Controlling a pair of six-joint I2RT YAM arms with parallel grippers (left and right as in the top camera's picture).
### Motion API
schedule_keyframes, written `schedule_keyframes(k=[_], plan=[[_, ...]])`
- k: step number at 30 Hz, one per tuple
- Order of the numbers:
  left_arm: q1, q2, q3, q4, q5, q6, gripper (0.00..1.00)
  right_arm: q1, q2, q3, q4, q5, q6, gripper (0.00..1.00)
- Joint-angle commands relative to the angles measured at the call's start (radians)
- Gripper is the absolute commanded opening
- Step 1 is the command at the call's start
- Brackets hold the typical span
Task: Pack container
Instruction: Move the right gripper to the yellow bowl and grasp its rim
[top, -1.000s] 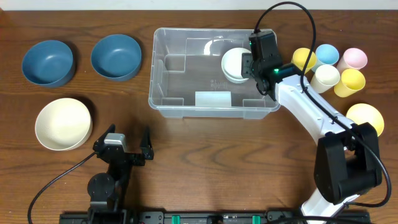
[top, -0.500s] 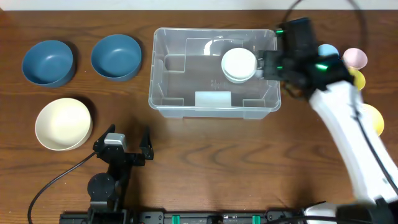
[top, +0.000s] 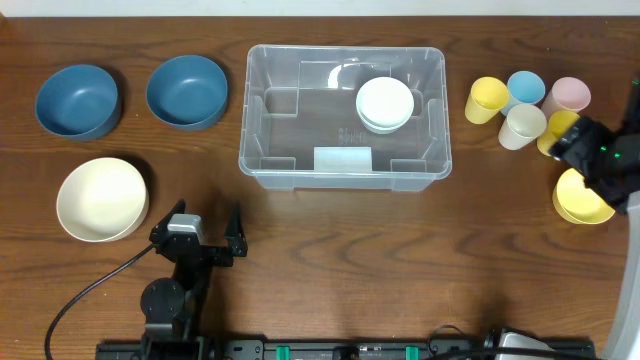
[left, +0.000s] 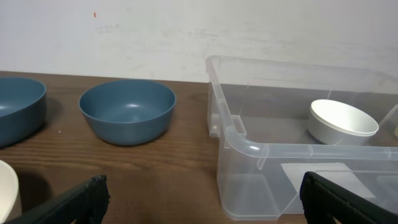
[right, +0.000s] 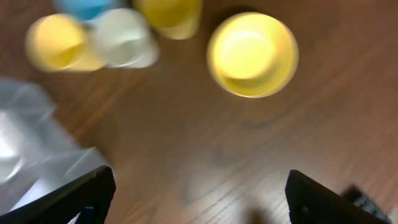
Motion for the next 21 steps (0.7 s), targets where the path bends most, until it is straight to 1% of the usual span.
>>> schedule_keyframes(k=[1,4,7,10,12,15,21], plan=[[0.005,-0.005,-0.016,-0.035,0.011,-0.002,0.98,-0.125,0.000,-0.098,0.037,0.003,0.056,0.91],[0.005,-0.005,-0.016,-0.035,0.011,-0.002,0.98,-0.216,0.001,-0.191,0.113,-0.031,0.073,0.91],[0.005,-0.005,-0.016,-0.035,0.011,-0.002,0.98,-0.300,0.006,-0.303,0.225,-0.081,0.091,0.90],[0.005,-0.005,-0.016,-0.035,0.011,-0.002,0.98,-0.346,0.015,-0.396,0.332,-0.121,0.098,0.89],[0.005,-0.005,-0.016,-0.035,0.011,-0.002,0.98,-0.365,0.024,-0.452,0.406,-0.144,0.098,0.87],[0.005,-0.005,-0.016,-0.035,0.011,-0.002,0.98,-0.370,0.041,-0.520,0.517,-0.146,0.088,0.83],[0.005,-0.005,-0.016,-0.035,0.011,-0.002,0.98,-0.370,0.110,-0.577,0.662,-0.145,0.067,0.80]])
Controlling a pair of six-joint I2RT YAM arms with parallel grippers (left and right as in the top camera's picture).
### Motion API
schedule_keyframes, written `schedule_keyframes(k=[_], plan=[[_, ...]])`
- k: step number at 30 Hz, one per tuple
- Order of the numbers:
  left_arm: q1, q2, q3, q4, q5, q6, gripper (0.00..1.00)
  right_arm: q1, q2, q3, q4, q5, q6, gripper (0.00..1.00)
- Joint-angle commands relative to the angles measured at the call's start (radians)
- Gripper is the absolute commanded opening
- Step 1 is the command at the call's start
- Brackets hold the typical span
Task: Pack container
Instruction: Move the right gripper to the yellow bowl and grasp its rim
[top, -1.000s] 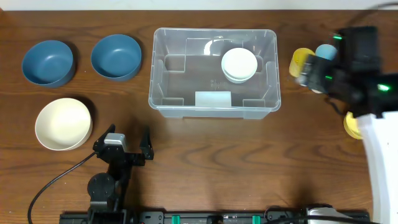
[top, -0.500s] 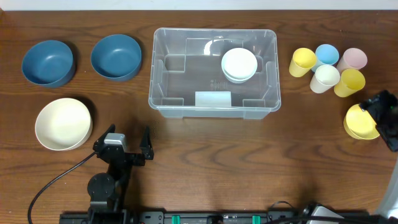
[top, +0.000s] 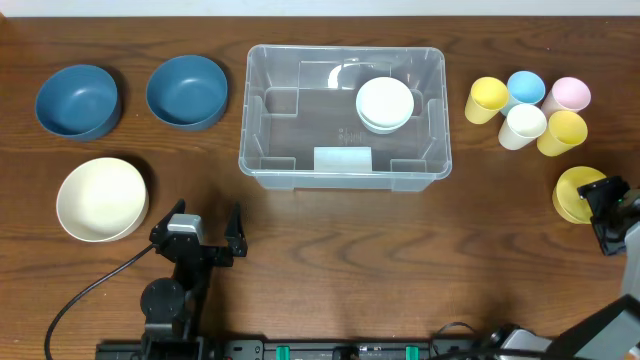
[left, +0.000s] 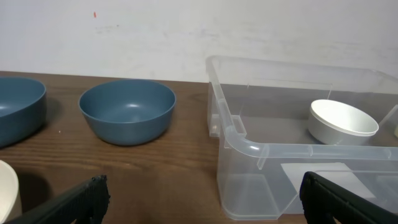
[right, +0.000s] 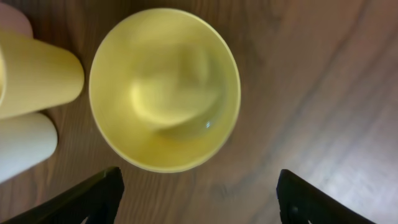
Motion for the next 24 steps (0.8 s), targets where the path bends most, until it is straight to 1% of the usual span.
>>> schedule_keyframes(k=[1,5,9,10,12,15,17,18,24], plan=[[0.005,-0.005,-0.016,-0.035,0.011,-0.002,0.98,-0.006,0.056,-0.018,0.041,-0.011,-0.009,0.79],[0.005,-0.005,-0.016,-0.035,0.011,-0.002,0.98,-0.006,0.141,-0.018,0.089,-0.011,-0.009,0.75],[0.005,-0.005,-0.016,-0.035,0.011,-0.002,0.98,-0.006,0.232,-0.018,0.114,-0.011,-0.005,0.65],[0.005,-0.005,-0.016,-0.035,0.011,-0.002,0.98,-0.006,0.250,-0.018,0.117,-0.011,-0.005,0.61],[0.005,-0.005,-0.016,-0.035,0.011,-0.002,0.98,-0.005,0.283,-0.018,0.121,-0.011,-0.005,0.47],[0.005,-0.005,-0.016,-0.035,0.011,-0.002,0.98,-0.003,0.311,-0.018,0.120,-0.012,0.005,0.21],[0.005,-0.005,-0.016,-0.035,0.011,-0.002,0.98,-0.004,0.315,-0.018,0.120,-0.029,0.010,0.07],[0.005,-0.005,-0.016,-0.035,0.011,-0.002,0.98,-0.004,0.314,-0.018,0.120,-0.039,0.010,0.01],[0.005,-0.005,-0.016,-0.035,0.011,-0.002,0.98,-0.003,0.314,-0.018,0.087,-0.116,0.006,0.01]])
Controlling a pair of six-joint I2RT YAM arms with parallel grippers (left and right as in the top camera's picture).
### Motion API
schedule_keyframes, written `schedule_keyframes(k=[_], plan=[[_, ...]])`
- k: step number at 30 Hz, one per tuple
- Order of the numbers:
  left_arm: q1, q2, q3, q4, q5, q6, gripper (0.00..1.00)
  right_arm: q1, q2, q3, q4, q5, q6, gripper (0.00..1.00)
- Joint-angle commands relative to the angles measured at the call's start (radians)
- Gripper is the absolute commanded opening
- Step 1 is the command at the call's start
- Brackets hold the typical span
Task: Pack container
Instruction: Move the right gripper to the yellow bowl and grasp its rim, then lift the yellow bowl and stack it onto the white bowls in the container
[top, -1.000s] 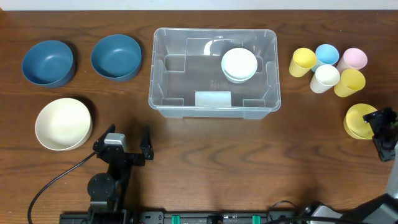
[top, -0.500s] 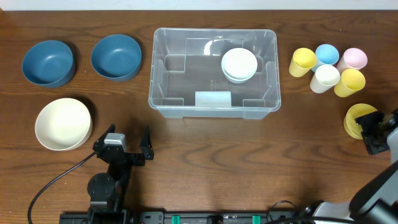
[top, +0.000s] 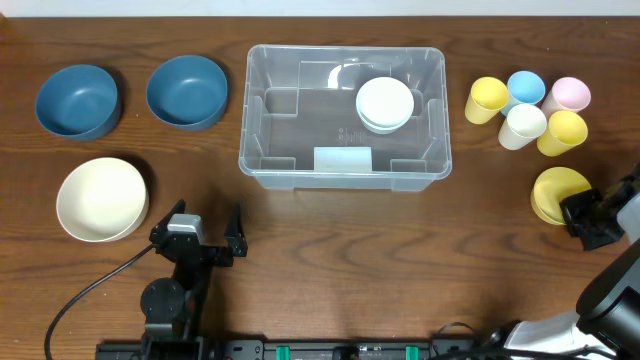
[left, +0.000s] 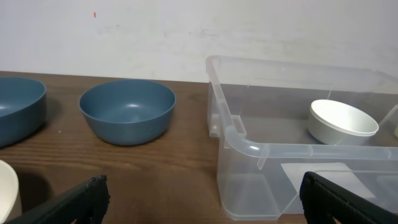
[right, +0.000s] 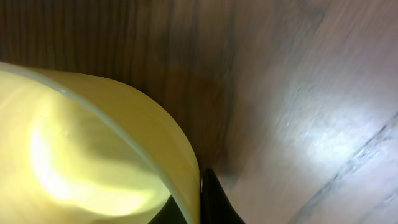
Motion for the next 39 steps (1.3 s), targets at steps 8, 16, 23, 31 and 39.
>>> schedule_keyframes(k=[8,16,23,31,39], plan=[[0.005,-0.005,-0.016,-0.035,0.011,-0.002,0.98,0.071,-0.058,-0.006,-0.024,-0.256,-0.097,0.01],[0.005,-0.005,-0.016,-0.035,0.011,-0.002,0.98,0.246,-0.307,0.023,-0.017,-0.440,-0.111,0.01],[0.005,-0.005,-0.016,-0.035,0.011,-0.002,0.98,0.437,-0.588,0.126,-0.007,-0.484,-0.130,0.04],[0.005,-0.005,-0.016,-0.035,0.011,-0.002,0.98,0.748,-0.671,0.160,0.108,-0.240,-0.114,0.13],[0.005,-0.005,-0.016,-0.035,0.011,-0.002,0.98,0.915,-0.444,0.162,0.193,-0.073,-0.114,0.10]])
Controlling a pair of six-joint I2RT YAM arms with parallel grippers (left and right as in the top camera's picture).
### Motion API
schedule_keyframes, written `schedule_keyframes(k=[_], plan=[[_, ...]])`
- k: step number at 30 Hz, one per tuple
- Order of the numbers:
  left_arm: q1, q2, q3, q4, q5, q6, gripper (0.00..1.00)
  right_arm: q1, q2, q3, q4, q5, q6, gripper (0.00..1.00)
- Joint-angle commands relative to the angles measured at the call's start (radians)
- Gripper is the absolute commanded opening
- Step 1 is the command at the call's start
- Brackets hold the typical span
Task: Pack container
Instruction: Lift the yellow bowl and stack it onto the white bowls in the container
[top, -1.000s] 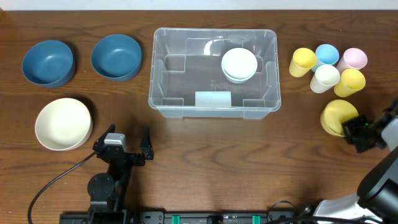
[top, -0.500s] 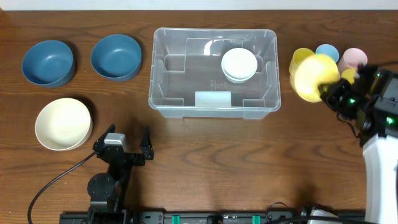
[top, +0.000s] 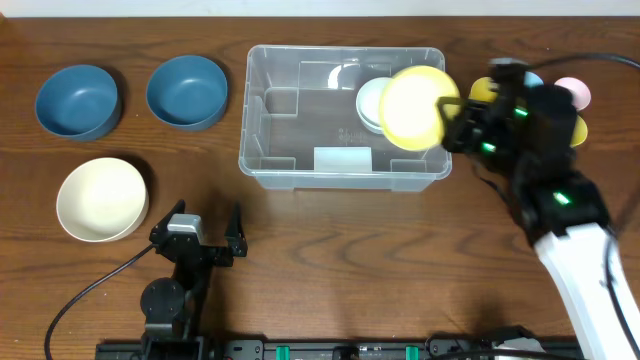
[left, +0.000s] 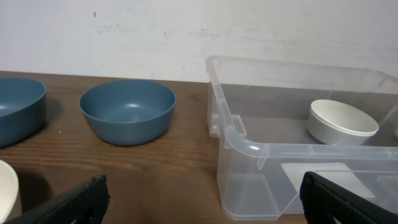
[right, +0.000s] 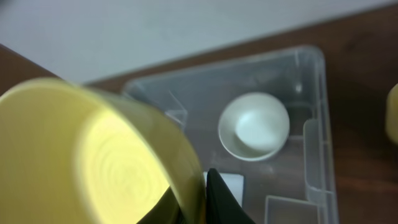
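My right gripper is shut on the rim of a yellow bowl and holds it tilted in the air over the right part of the clear plastic container. In the right wrist view the yellow bowl fills the left side, with the container below it. A white bowl sits inside at the back right, and overhead the yellow bowl partly covers this white bowl. My left gripper rests open on the table in front of the container, nothing between its fingers.
Two blue bowls stand at the back left, and a cream bowl sits in front of them. Several cups cluster right of the container, among them a pink cup, partly hidden by my right arm.
My right gripper was shut on the yellow bowl's rim down on the table at the far right. It now holds the bowl up over the container's right side. The left arm has not moved.
My right gripper was open near the cups, with the yellow bowl on the table. Then it hung open straight above that bowl. Then it was shut on the bowl's rim, and now the bowl is off the table and over the container.
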Motion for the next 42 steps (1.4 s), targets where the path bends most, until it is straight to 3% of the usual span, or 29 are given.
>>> schedule_keyframes(k=[1,16,35,36,37,38,39,42], plan=[[0.005,-0.005,-0.016,-0.035,0.011,-0.002,0.98,0.028,0.105,0.012,0.027,0.093,-0.001,0.08],[0.005,-0.005,-0.016,-0.035,0.011,-0.002,0.98,0.062,0.504,0.417,-0.236,0.262,-0.153,0.07],[0.005,-0.005,-0.016,-0.035,0.011,-0.002,0.98,0.093,0.688,0.454,-0.180,0.412,-0.161,0.07],[0.005,-0.005,-0.016,-0.035,0.011,-0.002,0.98,0.093,0.688,0.454,-0.175,0.412,-0.161,0.09],[0.005,-0.005,-0.016,-0.035,0.011,-0.002,0.98,0.093,0.688,0.454,-0.168,0.412,-0.162,0.21],[0.005,-0.005,-0.016,-0.035,0.011,-0.002,0.98,0.094,0.688,0.454,-0.162,0.411,-0.162,0.42],[0.005,-0.005,-0.016,-0.035,0.011,-0.002,0.98,0.094,0.688,0.454,-0.159,0.407,-0.162,0.55],[0.005,-0.005,-0.016,-0.035,0.011,-0.002,0.98,0.098,0.688,0.454,-0.159,0.404,-0.171,0.68]])
